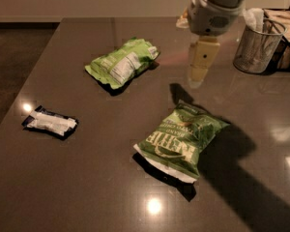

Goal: Move green rice chip bag near green jalapeno chip bag

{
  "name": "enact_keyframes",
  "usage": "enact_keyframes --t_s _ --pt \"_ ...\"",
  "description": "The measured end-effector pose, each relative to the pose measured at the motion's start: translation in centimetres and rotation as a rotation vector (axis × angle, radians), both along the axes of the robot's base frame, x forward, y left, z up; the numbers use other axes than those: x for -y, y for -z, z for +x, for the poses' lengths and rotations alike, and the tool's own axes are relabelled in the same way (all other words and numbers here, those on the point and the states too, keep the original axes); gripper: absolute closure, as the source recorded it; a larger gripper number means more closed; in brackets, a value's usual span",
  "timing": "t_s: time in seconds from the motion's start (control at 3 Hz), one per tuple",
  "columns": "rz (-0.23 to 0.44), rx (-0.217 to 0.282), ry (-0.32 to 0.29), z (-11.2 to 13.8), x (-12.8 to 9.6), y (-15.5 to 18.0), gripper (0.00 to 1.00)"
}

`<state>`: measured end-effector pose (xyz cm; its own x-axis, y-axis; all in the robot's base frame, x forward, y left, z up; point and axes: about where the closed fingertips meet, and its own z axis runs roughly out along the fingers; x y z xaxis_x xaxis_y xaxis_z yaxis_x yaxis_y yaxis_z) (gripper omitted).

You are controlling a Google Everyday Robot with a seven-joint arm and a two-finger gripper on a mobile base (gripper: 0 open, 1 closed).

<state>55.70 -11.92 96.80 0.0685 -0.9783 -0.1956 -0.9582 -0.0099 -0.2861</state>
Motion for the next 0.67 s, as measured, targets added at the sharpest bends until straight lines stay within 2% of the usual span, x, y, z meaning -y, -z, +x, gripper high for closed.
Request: enact_keyframes --t_s 0.33,0.67 --pt "-0.005 0.013 -0.084 3.6 -4.3 0.9 0.00" --pt "-0.015 0.023 -0.152 6.1 -8.1 2.0 0.00"
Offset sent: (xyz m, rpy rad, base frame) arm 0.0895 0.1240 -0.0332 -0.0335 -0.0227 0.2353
